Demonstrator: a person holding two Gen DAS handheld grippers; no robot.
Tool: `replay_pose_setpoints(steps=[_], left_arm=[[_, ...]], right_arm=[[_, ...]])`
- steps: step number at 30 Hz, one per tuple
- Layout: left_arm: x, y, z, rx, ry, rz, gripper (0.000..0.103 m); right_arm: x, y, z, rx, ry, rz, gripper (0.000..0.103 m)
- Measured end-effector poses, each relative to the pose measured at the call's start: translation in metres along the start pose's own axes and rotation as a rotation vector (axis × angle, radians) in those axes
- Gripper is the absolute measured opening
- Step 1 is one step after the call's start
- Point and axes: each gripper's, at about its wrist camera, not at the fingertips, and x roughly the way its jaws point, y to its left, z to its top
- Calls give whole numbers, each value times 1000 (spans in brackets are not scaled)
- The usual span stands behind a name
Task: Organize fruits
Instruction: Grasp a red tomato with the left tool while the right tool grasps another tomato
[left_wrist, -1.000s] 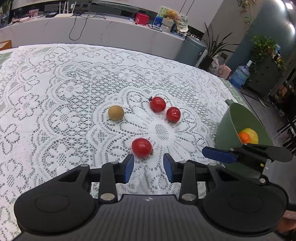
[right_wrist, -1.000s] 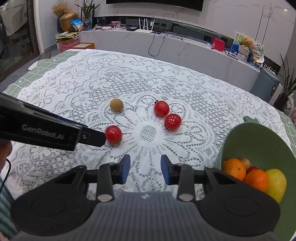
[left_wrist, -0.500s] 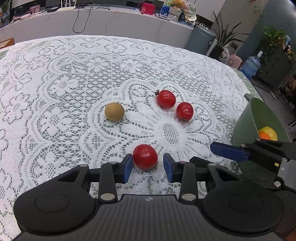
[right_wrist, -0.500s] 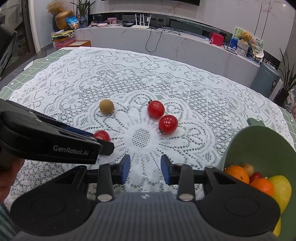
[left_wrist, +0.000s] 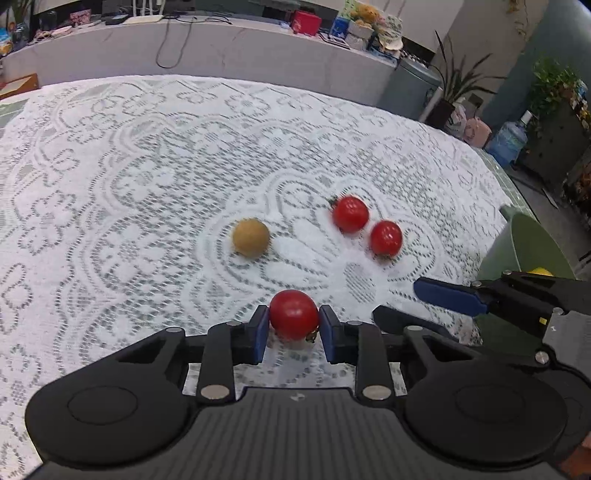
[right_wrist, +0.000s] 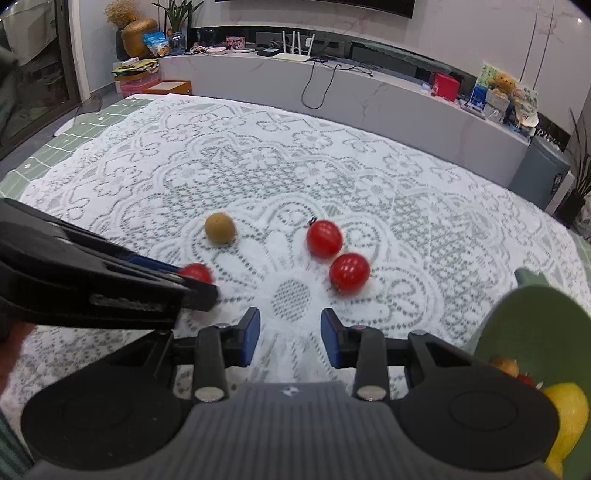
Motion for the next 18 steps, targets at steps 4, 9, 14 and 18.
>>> replay_pose_setpoints(steps=[4, 9, 14, 18], left_arm=[[-4, 11, 3, -33, -15, 24, 32], [-5, 20, 8, -58, -25, 30, 32], [-6, 21, 9, -62, -28, 28, 32], [-6, 20, 9, -63, -26, 27, 32]], right_arm=[[11, -9, 12, 50, -9, -45, 34], [24, -17, 22, 99, -11, -68, 34], [38, -25, 26, 138, 15, -85, 34], [42, -31, 24, 153, 19, -87, 33]])
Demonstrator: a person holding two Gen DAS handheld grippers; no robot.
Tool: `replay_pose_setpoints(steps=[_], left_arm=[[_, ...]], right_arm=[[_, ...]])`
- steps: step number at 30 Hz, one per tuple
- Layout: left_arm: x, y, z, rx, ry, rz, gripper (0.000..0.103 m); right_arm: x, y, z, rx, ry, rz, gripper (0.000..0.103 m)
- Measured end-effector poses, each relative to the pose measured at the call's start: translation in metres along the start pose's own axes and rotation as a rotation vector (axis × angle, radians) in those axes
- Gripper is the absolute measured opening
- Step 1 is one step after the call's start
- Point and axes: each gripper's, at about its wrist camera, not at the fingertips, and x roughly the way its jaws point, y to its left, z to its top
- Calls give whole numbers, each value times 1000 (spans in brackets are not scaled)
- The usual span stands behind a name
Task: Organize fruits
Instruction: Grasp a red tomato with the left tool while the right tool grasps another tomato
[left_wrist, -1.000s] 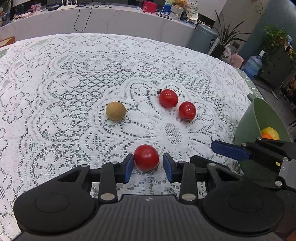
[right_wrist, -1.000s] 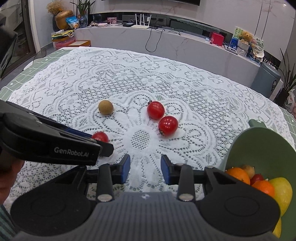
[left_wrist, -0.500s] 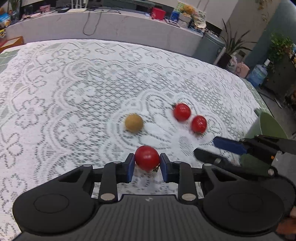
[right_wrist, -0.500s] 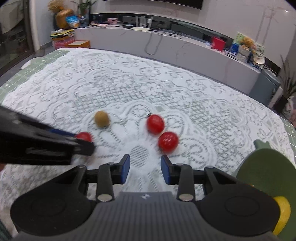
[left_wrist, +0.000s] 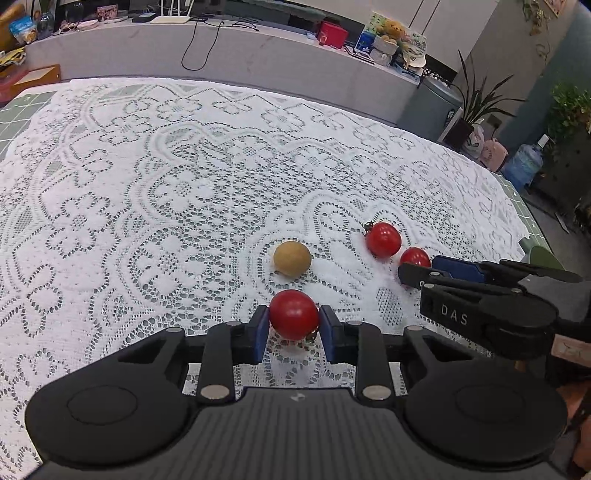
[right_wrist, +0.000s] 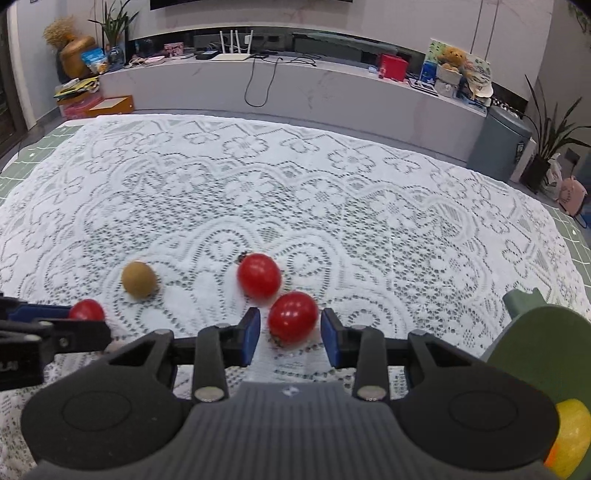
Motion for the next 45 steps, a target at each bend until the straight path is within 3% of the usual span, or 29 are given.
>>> replay_pose_setpoints(steps=[14, 30, 45], left_arm=[[-6, -2, -3, 10, 0, 5, 32], [-42, -21, -9, 24, -47, -28, 32], [-65, -74, -15, 141, -86, -94, 32]], right_arm=[[-3, -4, -1, 19, -2, 23, 27], [-90, -4, -20, -24, -92, 111, 27], [-154, -24, -47, -50, -163, 123, 26]])
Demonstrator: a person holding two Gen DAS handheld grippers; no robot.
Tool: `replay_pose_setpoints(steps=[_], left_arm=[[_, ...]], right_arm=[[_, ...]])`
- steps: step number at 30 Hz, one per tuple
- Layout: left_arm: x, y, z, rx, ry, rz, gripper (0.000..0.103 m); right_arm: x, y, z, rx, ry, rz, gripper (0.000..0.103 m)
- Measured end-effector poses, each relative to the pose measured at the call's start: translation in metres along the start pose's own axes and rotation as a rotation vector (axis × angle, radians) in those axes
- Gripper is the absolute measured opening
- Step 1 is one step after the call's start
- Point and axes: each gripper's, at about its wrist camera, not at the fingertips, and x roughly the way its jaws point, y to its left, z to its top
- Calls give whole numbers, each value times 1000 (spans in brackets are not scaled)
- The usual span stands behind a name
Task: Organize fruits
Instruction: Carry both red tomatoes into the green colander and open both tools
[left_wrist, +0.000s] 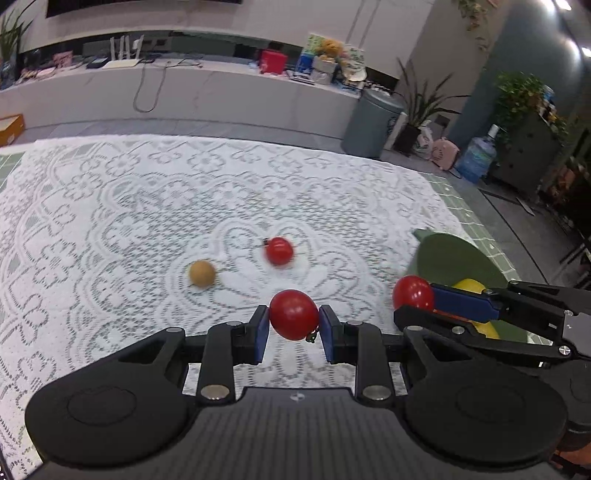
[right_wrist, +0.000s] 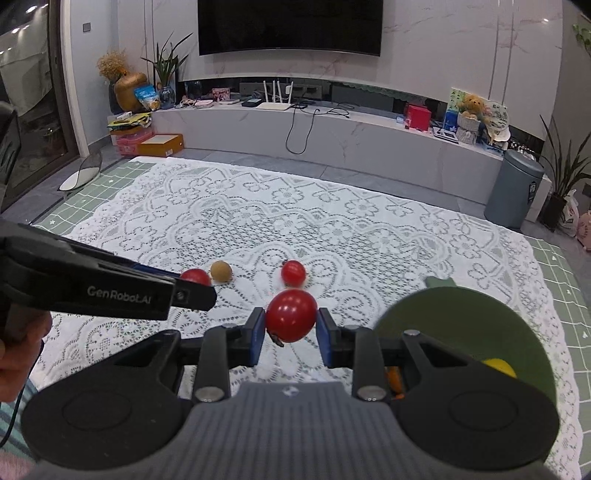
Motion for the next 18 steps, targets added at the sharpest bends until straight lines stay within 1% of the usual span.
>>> replay_pose_setpoints(steps=[9, 18], left_arm=[[5, -46, 7, 114, -4, -59, 32], [21, -93, 10, 256, 14, -112, 32]], right_arm=[[-25, -37, -13, 67, -18, -79, 27], [-37, -77, -27, 124, -10, -169, 27]])
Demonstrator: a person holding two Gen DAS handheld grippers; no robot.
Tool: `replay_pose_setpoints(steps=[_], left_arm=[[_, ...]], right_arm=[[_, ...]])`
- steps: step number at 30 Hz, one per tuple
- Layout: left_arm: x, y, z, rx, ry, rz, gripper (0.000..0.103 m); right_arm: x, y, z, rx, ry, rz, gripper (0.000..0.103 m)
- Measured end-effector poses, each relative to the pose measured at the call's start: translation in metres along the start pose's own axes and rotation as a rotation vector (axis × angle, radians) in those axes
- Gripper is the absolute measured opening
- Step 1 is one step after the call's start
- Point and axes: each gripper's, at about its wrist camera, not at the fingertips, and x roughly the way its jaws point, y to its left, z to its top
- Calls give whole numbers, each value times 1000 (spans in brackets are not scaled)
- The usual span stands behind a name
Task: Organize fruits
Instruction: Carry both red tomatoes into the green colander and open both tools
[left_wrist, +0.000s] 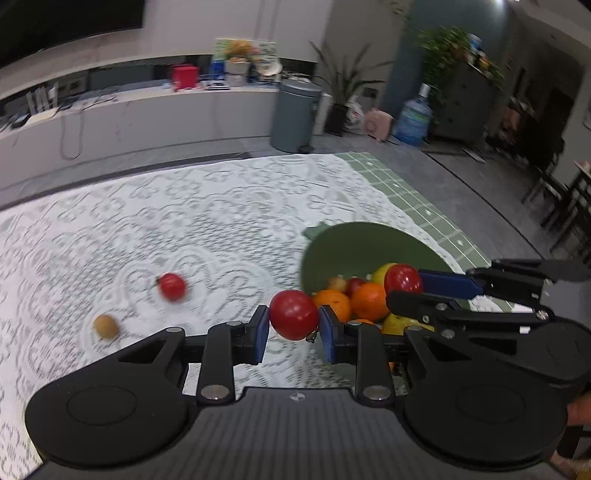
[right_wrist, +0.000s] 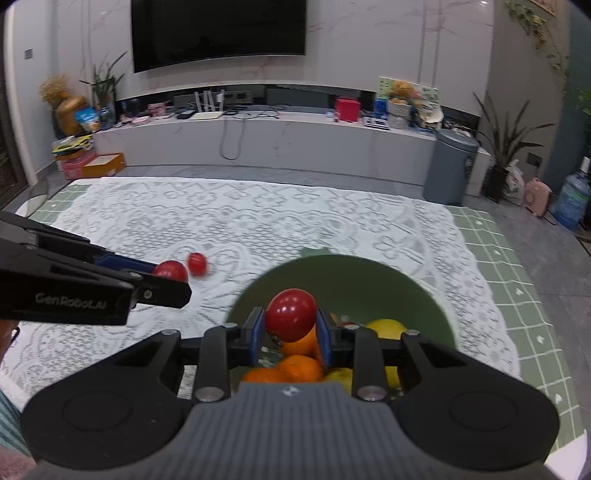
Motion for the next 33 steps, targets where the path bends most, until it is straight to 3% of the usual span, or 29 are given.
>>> replay_pose_setpoints(steps=[12, 33], left_arm=[[42, -39, 12, 150, 63, -50, 32], [89, -36, 12, 176, 182, -94, 32]], right_arm=[[8, -28, -9, 4, 34, -41, 26], [46, -48, -17, 9, 108, -24, 27]])
